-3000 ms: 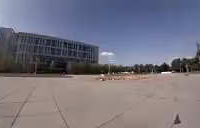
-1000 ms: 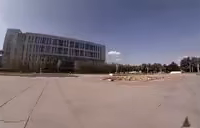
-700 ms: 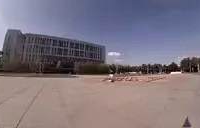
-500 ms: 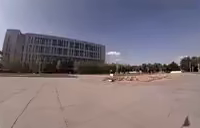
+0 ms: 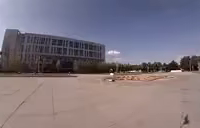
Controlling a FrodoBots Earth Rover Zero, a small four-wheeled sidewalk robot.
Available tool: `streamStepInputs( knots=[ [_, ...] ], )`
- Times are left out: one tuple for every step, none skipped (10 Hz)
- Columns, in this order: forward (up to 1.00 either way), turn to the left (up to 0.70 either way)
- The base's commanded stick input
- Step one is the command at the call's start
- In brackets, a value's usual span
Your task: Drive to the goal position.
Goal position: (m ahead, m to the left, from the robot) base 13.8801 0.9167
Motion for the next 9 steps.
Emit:
streamStepInputs(
  knots=[
    [0.7,0.0],
    [0.7,0.0],
    [0.7,0.24],
    [0.7,0.35],
    [0.7,0.27],
    [0.7,0.15],
    [0.7,0.01],
    [0.7,0.0],
    [0.7,0.0]
  ],
)
